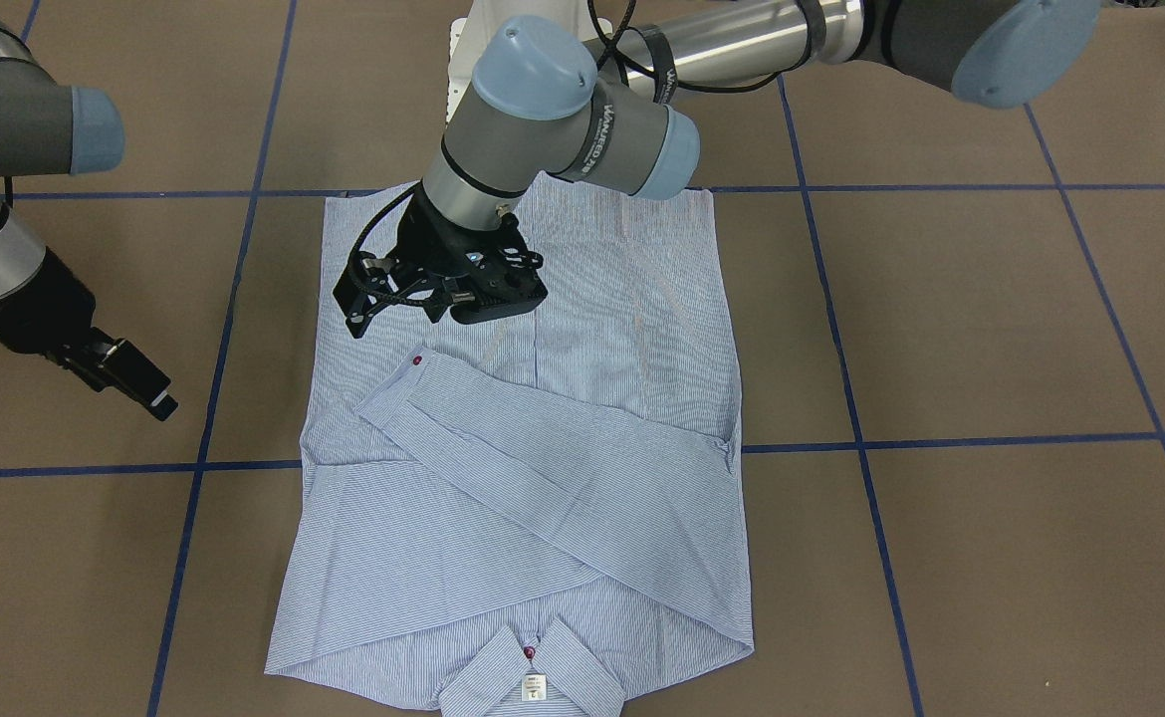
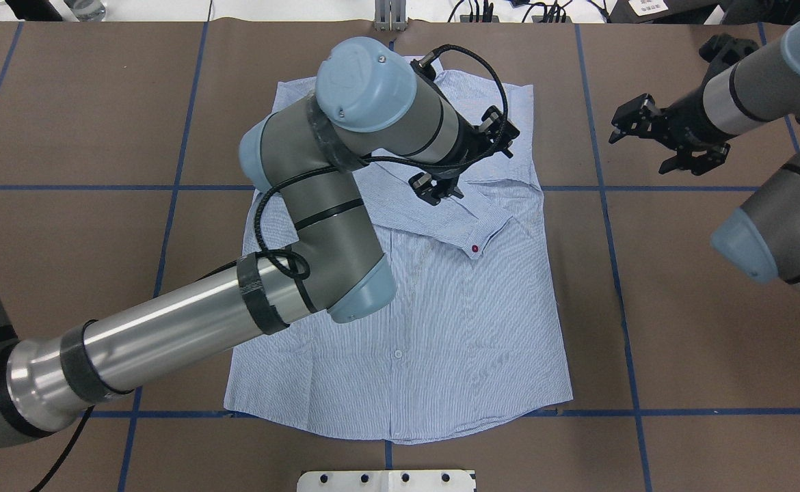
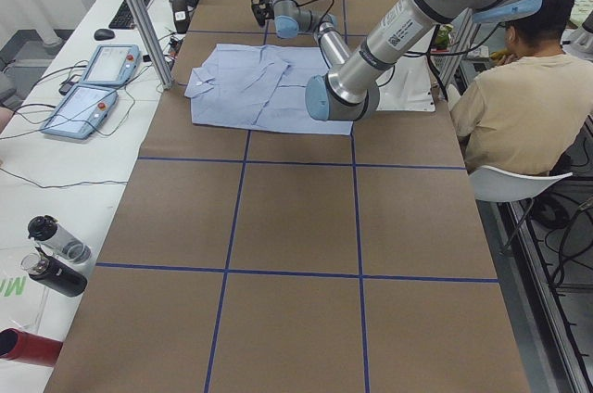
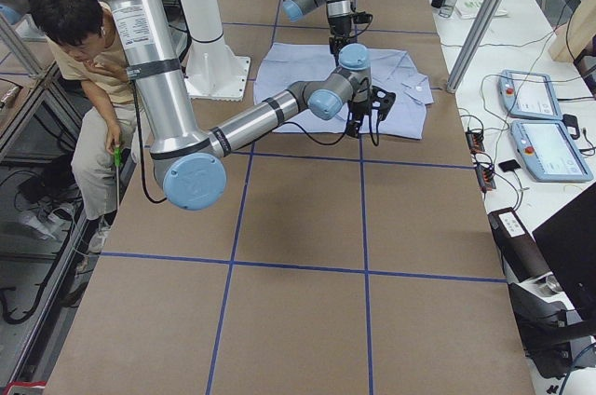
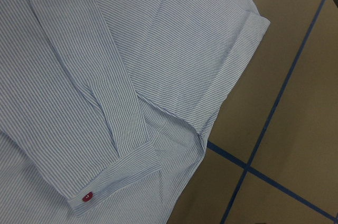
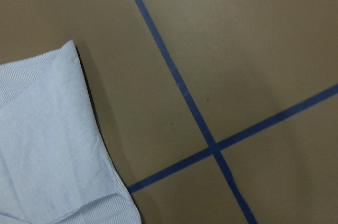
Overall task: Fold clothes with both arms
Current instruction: 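Move the left gripper to the side edge while the right gripper reaches the hem corner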
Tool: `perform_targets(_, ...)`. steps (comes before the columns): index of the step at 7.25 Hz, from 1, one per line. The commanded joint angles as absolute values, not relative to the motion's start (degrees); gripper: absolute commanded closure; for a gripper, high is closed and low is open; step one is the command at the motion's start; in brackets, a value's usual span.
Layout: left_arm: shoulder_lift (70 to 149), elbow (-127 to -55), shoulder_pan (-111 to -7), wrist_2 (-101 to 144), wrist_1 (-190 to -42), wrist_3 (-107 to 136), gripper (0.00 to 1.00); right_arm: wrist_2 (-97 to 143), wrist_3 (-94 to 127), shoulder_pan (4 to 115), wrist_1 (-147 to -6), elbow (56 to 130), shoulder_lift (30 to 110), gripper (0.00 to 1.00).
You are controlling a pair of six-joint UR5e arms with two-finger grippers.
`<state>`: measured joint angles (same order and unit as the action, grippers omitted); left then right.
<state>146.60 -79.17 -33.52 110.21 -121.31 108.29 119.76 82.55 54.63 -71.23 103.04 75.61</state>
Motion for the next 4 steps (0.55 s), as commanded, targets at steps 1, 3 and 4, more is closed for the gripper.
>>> perform_targets(1,131.56,-97.82,-33.92,110.3,-120.94,103.66,0.07,108.79,95.38,42.34,-71.37,110.52,79.52,0.0)
perform_targets(3,121.49,-106.41,-34.62,110.3,-120.85,94.07,0.06,98.77,106.56,28.47,-71.37,120.1,87.76,0.01)
perform_targets(4,120.07,-106.44,-35.32,110.39,-120.85,92.91,0.06,91.22,112.35,20.65,-71.54,122.67,89.8,0.01)
